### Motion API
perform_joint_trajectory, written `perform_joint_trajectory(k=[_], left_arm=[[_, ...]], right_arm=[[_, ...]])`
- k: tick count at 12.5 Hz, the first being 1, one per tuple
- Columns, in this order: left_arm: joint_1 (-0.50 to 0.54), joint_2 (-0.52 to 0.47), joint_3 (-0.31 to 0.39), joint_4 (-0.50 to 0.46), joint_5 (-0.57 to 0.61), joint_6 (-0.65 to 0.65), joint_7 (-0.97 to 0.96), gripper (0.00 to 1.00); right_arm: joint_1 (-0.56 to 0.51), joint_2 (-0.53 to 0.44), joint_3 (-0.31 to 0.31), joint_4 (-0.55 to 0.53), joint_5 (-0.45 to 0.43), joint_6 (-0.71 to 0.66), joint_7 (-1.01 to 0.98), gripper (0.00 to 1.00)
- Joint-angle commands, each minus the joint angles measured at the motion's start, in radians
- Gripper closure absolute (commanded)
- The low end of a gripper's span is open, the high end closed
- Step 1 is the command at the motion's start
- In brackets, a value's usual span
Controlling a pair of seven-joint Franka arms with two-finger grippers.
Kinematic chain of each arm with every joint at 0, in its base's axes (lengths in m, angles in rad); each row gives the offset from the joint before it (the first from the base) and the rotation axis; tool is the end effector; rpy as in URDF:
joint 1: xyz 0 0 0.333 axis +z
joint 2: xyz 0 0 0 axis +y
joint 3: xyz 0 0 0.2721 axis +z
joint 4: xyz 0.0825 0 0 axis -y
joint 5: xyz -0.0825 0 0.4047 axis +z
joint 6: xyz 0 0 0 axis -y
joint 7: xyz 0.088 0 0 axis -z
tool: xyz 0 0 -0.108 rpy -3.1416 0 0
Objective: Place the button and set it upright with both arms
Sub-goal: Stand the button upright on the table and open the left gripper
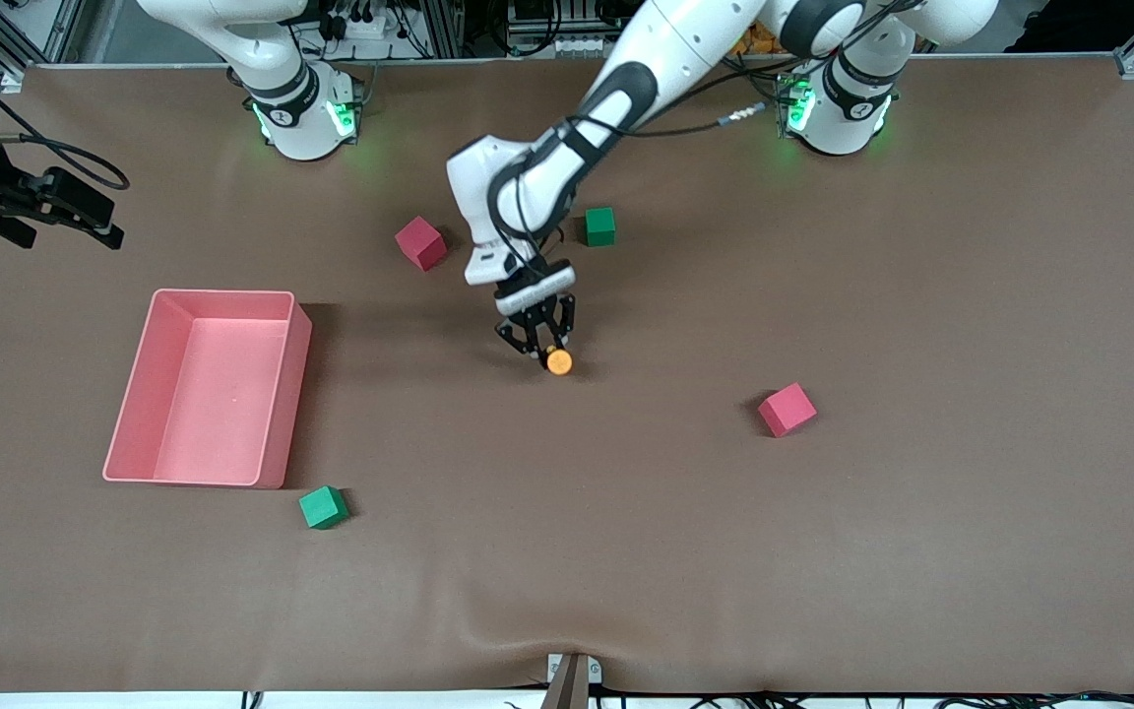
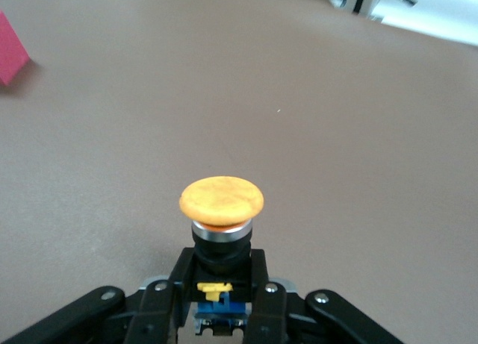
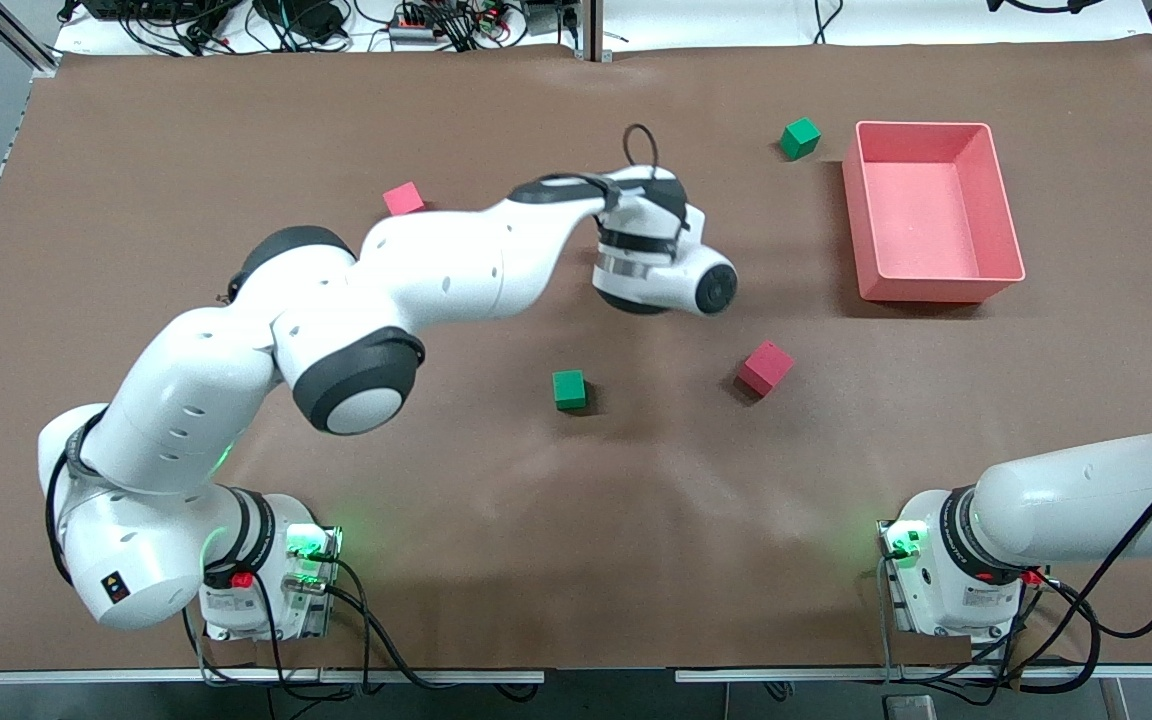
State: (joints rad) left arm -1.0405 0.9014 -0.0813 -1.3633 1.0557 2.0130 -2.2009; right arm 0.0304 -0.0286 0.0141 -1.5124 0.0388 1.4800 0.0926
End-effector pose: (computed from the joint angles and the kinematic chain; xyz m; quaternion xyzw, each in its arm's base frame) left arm 0.3614 -0.6084 0.1368 -0.8840 -0.2257 -0.4036 0.0690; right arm 0.5575 0.0294 0.6164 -0.9996 0.0223 0.0032 0.0189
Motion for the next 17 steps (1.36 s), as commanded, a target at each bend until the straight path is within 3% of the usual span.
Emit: perform_joint_trajectory(k=[1, 3, 7, 11, 12, 13, 14, 17], left_arm=[[-0.041, 0.002, 0.017, 0.001, 0.119, -0.059, -0.036, 1.00], [-0.056, 0.027, 0.017, 0.000, 0.183, -0.089, -0.078, 1.00], [-0.061, 0.140, 0.015, 0.000, 0.435, -0.091, -0.288, 1.00], [-0.061, 0.148, 0.015, 0.001, 0.446, -0.092, -0.303, 1.00], [-0.061, 0.149, 0.014, 0.001, 0.445, -0.092, -0.303, 0.95], [-0.061, 0.149, 0.014, 0.001, 0.440, -0.092, -0.301, 0.67], [-0.062, 0.146, 0.006, 0.004, 0.432, -0.092, -0.301, 0.01], [-0.104, 0.122, -0.005, 0.013, 0.272, -0.099, -0.289, 0.00]], right_arm=[[-0.001, 0.000, -0.002, 0.001, 0.018, -0.012, 0.001, 0.00], [-0.009, -0.016, -0.002, -0.038, 0.016, -0.018, -0.004, 0.00], [-0.020, -0.022, -0.003, -0.045, 0.015, -0.046, -0.005, 0.00], [-0.023, -0.020, -0.003, -0.043, 0.015, -0.047, -0.005, 0.00], [-0.023, -0.020, -0.003, -0.043, 0.015, -0.046, -0.005, 0.00], [-0.024, -0.019, -0.003, -0.043, 0.015, -0.046, -0.005, 0.00], [-0.024, -0.020, -0.003, -0.043, 0.015, -0.046, -0.005, 0.00], [-0.024, -0.019, -0.003, -0.043, 0.015, -0.046, -0.005, 0.00]])
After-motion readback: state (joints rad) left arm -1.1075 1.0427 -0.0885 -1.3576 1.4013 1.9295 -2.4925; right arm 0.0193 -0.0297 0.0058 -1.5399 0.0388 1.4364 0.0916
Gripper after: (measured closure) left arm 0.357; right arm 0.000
